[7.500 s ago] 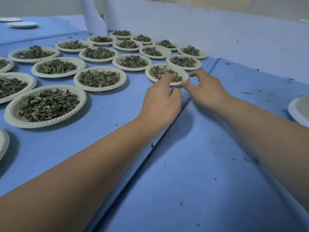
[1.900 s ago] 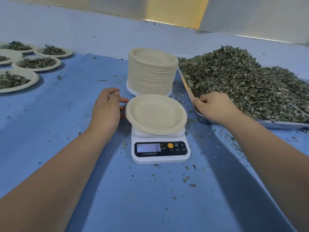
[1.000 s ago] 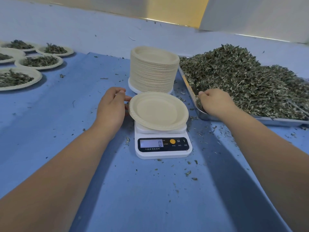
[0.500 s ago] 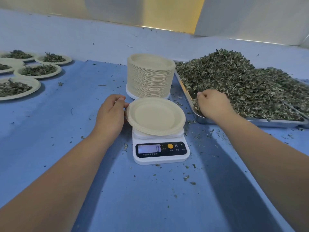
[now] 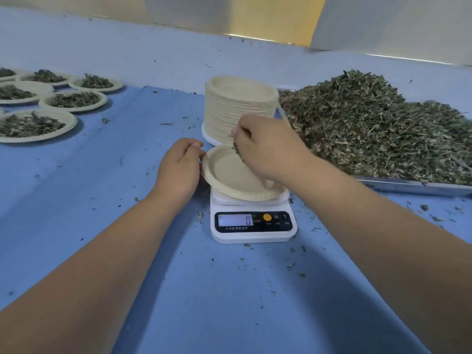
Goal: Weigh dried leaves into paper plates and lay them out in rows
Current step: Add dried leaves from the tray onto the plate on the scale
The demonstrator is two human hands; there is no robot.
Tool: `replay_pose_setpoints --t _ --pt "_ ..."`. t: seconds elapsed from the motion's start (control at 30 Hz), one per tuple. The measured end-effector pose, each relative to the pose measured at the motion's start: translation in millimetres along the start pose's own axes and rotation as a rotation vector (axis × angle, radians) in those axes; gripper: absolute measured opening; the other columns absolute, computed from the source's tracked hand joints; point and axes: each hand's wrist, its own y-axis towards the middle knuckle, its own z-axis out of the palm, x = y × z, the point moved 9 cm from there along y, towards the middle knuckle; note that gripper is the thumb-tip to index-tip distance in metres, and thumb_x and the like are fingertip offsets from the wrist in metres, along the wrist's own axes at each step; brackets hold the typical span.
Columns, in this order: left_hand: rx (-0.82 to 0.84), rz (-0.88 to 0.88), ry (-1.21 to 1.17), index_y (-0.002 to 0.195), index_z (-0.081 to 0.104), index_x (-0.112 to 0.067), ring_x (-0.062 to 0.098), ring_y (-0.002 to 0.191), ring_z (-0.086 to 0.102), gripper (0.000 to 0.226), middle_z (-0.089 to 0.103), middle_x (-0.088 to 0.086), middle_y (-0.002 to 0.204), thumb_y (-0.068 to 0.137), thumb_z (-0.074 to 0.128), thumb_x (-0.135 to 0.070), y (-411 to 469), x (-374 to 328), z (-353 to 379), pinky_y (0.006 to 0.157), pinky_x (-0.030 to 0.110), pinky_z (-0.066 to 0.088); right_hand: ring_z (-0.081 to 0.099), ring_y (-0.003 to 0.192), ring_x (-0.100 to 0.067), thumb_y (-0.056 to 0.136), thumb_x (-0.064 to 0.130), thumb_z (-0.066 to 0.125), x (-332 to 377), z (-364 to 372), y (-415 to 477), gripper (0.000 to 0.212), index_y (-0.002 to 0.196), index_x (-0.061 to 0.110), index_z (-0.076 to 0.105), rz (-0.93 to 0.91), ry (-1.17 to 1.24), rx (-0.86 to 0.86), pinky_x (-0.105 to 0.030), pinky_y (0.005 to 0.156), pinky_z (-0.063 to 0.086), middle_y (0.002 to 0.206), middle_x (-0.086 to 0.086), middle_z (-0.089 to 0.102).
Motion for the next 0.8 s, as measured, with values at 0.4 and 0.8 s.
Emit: replay_pose_setpoints --t 0.4,0.8 --pt "0.016 0.025 0.018 0.086 0.069 -0.036 0.017 0.095 0.066 0.027 0.072 -0.015 0.094 0.092 0.043 -0.037 -4.1 -7.6 2.1 0.097 0.049 0.053 0.053 0.056 0.002 0.103 0.033 0.049 -34.7 0.5 -14.3 0.021 0.104 0.028 0.069 0.054 0.222 0.104 -0.011 0.049 0.038 0.072 0.010 0.061" --pt "0.055 0.075 0.029 0.092 0.075 -0.033 -0.004 0.090 0.066 0.029 0.074 -0.024 0.089 0.101 0.047 -0.028 -3.6 -11.6 6.0 0.091 0.031 0.054 0.049 0.062 -0.030 0.106 0.048 0.034 -137.2 -4.3 -63.5 0.039 0.114 0.018 0.058 0.299 -0.207 -0.108 -0.037 0.059 0.042 0.063 0.007 0.045"
